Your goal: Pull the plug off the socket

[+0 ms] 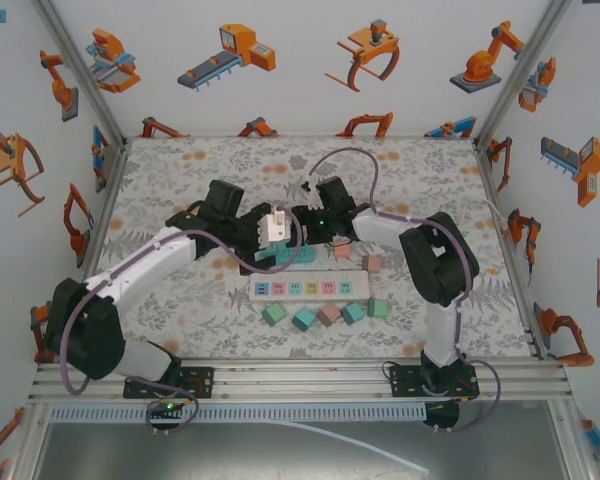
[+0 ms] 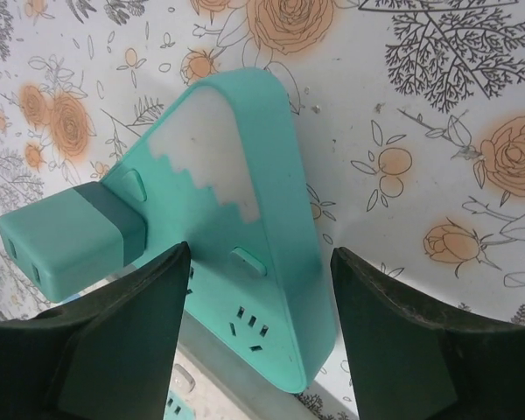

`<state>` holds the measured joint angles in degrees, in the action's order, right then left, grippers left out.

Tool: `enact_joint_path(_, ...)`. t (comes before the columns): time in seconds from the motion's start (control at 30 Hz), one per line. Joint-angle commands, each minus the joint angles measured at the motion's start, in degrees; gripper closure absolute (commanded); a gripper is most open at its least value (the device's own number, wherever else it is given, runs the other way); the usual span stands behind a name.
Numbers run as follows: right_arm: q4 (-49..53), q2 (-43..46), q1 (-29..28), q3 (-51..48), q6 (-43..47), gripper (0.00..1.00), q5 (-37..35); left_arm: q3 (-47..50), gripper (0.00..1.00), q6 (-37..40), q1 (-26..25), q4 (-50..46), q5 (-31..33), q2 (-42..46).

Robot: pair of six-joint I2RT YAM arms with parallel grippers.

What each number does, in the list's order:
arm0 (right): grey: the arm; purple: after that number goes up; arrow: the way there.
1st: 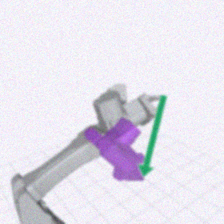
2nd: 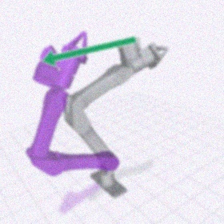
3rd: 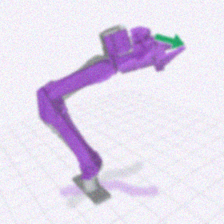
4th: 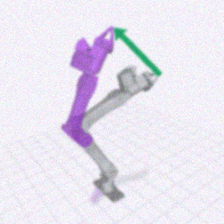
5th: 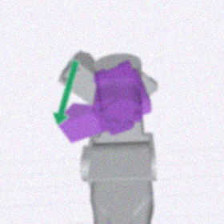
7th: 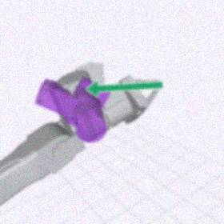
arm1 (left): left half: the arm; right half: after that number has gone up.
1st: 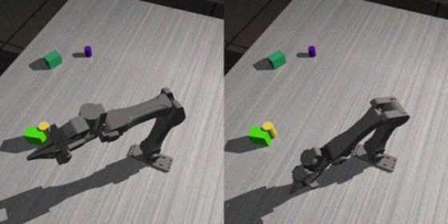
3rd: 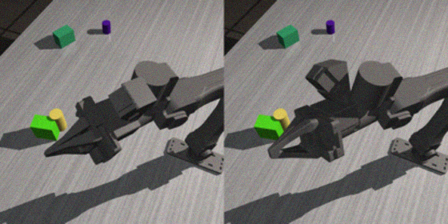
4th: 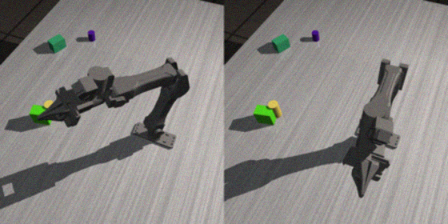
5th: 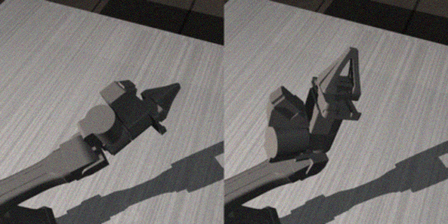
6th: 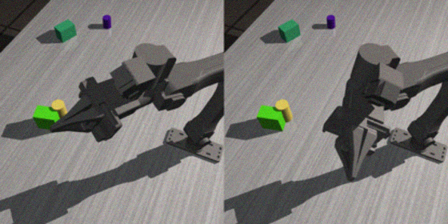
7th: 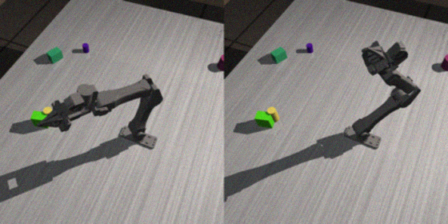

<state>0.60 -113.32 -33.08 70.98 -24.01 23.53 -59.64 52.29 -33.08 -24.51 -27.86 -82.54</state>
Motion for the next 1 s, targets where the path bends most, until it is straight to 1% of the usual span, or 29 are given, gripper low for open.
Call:
enact_joint_path(0.0, -2.7, -1.4, 1.2, -1.5, -0.3, 0.39, 0.9, 0.0, 0.13, 4.2, 0.8, 4.6, 2.2, -3.6)
enact_joint_path(0.1, -3.1, -1.7, 1.2, -2.2, -0.2, 0.39, 1.5, -0.9, 0.13, 5.4, 0.9, 7.6, 3.1, -6.7)
enact_joint_path(0.2, -3.3, -2.3, 1.2, -2.3, -0.7, 0.39, 3.1, -3.7, 0.17, 7.5, 1.0, 6.4, 3.4, -10.3)
enact_joint_path(0.27, -3.4, -2.3, 1.2, -2.5, -0.6, 0.39, 3.0, -5.8, 0.23, 8.8, 1.1, 4.3, 2.7, -12.4)
enact_joint_path(0.37, -3.0, -2.4, 1.2, -2.7, -0.3, 0.39, 1.9, -7.9, 0.34, 10.0, 1.2, 1.7, 2.5, -15.1)
enact_joint_path(0.43, -2.2, -2.6, 1.2, -2.4, -0.1, 0.4, 1.1, -8.1, 0.42, 10.4, 1.1, 1.6, 2.7, -16.1)
enact_joint_path(0.63, -1.7, -3.0, 1.1, -2.3, 0.0, 0.4, 0.4, -7.9, 0.6, 10.5, 0.7, 1.0, 3.3, -17.9)
enact_joint_path(0.8, -1.5, -3.5, 1.1, -1.8, -0.2, 0.4, 0.1, -7.7, 0.68, 10.3, 0.3, 0.8, 3.3, -18.7)
enact_joint_path(0.97, -1.0, -4.2, 1.0, -1.1, -1.2, 0.4, -1.3, -7.6, 0.69, 10.0, -0.6, 0.6, 4.4, -19.2)
